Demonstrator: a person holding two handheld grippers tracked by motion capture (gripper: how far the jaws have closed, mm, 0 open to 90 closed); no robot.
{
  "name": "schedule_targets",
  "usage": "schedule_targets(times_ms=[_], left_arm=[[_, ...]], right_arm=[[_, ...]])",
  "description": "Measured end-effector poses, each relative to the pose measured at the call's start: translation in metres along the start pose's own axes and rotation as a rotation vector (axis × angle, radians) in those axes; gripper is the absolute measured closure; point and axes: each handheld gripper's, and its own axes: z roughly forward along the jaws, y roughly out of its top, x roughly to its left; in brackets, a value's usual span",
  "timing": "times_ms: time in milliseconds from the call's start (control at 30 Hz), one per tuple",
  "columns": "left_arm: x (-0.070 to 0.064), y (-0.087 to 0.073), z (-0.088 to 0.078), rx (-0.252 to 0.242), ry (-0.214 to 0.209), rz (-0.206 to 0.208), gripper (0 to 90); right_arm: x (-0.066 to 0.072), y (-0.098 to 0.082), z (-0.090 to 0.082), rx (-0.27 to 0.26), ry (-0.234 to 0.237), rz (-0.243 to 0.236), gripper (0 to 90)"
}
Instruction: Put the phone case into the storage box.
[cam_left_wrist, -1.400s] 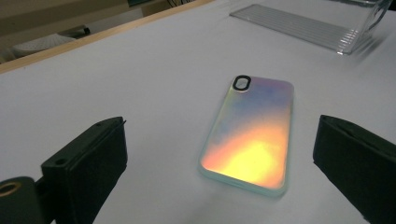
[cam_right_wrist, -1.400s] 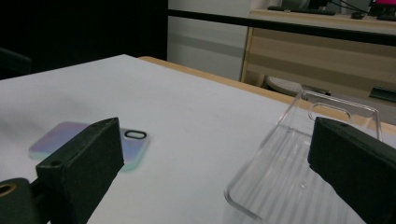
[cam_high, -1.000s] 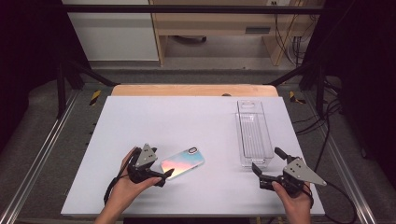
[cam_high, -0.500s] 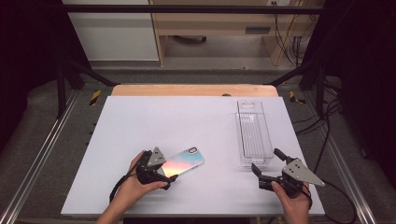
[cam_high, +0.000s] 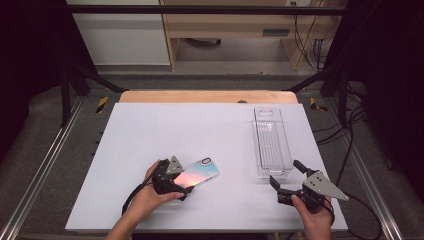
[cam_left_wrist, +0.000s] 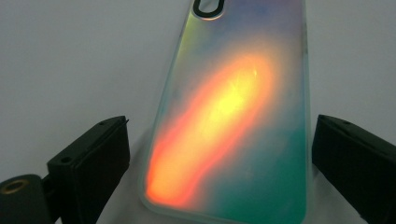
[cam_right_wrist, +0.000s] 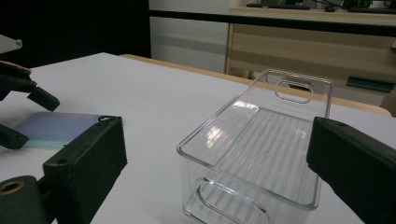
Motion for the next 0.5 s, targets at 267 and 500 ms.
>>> schedule_targets(times_ms=[267, 500], left_arm=[[0.0052, -0.0004, 0.0021, 0.005, -0.039, -0.029, 3.9], [0.0064, -0.0004, -0.0007, 0.002, -0.056, -0.027, 10.9]], right_arm=[[-0.0012, -0.0007, -0.0001, 0.001, 0.002, 0.006, 5.3], [-0.0008, -0.0012, 0.0006, 0.003, 0.004, 0.009, 5.4]])
